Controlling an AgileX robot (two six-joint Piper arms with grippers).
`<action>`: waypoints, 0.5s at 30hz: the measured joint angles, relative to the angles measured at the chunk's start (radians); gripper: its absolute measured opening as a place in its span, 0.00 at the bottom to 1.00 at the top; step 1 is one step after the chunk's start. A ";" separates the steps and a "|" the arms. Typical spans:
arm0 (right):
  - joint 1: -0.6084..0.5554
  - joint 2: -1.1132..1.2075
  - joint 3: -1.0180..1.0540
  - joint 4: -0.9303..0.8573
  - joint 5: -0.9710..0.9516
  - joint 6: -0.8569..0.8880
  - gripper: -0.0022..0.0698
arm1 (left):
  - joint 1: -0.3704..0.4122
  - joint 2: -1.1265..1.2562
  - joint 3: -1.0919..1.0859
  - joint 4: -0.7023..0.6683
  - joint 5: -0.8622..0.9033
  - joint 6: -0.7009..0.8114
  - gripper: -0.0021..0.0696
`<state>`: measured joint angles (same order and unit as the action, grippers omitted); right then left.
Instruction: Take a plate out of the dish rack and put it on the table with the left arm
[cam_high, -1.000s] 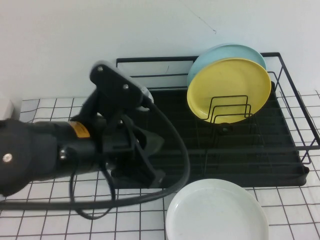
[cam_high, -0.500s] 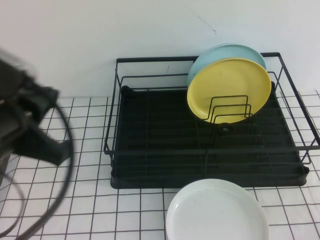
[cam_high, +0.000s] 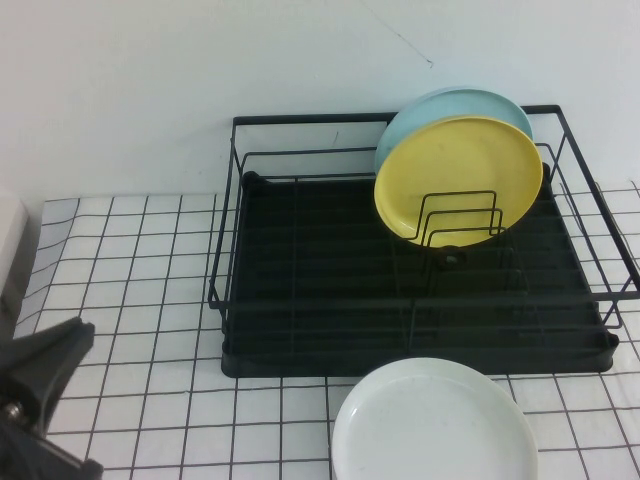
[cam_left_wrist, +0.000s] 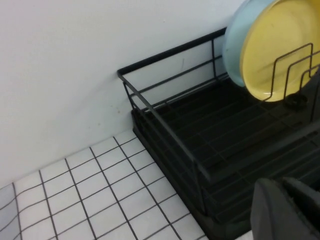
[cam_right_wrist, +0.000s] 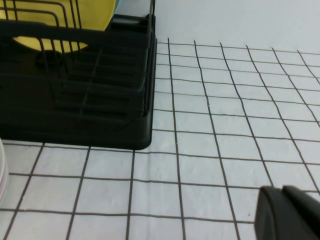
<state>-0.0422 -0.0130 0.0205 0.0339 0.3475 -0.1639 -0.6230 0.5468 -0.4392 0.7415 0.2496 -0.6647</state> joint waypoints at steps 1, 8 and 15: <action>0.000 0.000 0.000 0.000 0.000 0.000 0.03 | 0.000 -0.005 0.016 0.000 -0.017 0.000 0.03; 0.000 0.000 0.000 0.000 0.000 0.000 0.03 | 0.000 -0.004 0.095 -0.002 -0.046 -0.001 0.03; 0.000 0.000 0.000 0.000 0.000 0.000 0.03 | 0.000 -0.005 0.162 -0.002 -0.047 -0.002 0.03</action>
<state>-0.0422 -0.0130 0.0205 0.0339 0.3475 -0.1639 -0.6230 0.5417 -0.2775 0.7400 0.2027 -0.6670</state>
